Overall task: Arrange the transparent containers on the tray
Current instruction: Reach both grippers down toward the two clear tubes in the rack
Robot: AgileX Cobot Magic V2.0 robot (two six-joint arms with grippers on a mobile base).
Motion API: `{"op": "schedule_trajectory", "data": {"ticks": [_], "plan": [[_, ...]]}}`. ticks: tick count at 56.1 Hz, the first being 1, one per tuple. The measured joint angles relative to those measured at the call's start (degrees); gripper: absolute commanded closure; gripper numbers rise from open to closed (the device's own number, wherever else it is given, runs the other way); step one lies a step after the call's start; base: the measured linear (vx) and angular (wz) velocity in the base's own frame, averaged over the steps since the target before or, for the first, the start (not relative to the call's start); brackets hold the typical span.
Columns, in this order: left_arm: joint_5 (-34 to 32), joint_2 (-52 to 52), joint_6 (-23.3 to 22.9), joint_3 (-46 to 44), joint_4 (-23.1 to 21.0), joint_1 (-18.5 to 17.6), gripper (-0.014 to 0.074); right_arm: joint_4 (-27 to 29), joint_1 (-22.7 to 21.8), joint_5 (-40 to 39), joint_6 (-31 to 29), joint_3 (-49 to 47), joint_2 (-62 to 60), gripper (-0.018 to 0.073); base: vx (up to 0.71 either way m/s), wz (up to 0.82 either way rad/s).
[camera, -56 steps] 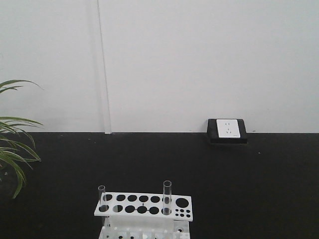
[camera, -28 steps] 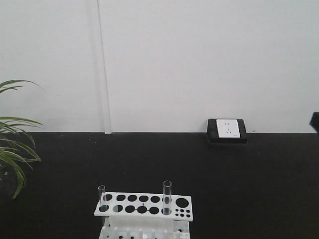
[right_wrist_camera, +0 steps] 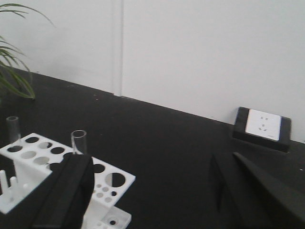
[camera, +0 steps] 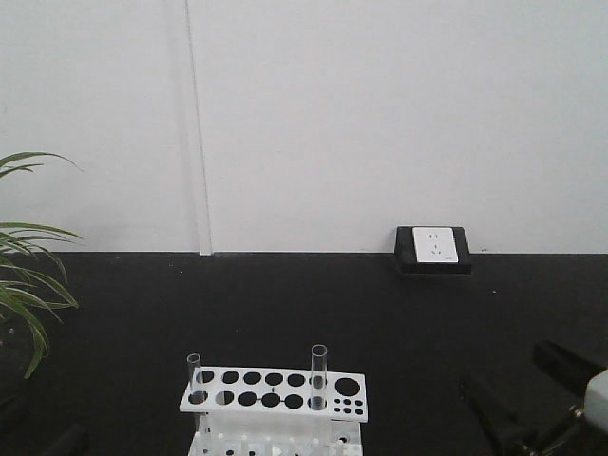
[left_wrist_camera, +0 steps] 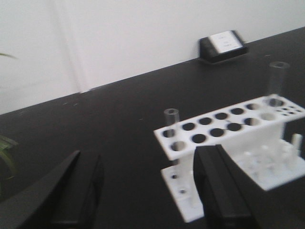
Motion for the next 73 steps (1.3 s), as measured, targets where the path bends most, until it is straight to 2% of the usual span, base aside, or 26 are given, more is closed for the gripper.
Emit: {"op": "schedule_trajectory", "data": {"ticks": [8,14,23,32,43,55,73], "plan": [[-8.69,2.87,-3.24,2.39,4.46,-1.09,0.0063,-0.16,1.83,-5.50,0.11,0.72,4.48,0.0013,0.00,0.00],[-13.65,8.36,-3.83,1.97,6.61,-1.09,0.0063,-0.16,1.83,-11.88,0.14,0.72,8.89,0.0013,0.00,0.00],[-21.09,19.30,-3.97,-1.19,7.15,-1.09,0.0063,-0.16,1.83,-19.47,2.29,0.72,14.57,0.0013,0.00,0.00],[-27.76,32.27,-5.06,-8.12,7.20,-1.09,0.0063,-0.16,1.83,-23.29,3.04,0.72,17.76,0.0013,0.00,0.00],[-29.38,44.73,-6.83,-18.22,7.09,-1.09,0.0063,-0.16,1.83,-24.31,3.04,0.72,18.62,0.0013,0.00,0.00],[-29.93,50.83,-7.05,-24.21,1.95,-1.09,0.0063,-0.16,1.83,-24.50,3.04,0.72,18.62,0.0013,0.00,0.00],[-29.86,56.67,-7.90,-26.17,3.85,-1.09,0.0070,-0.16,1.83,-24.50,3.04,0.72,18.62,0.0013,0.00,0.00]]}}
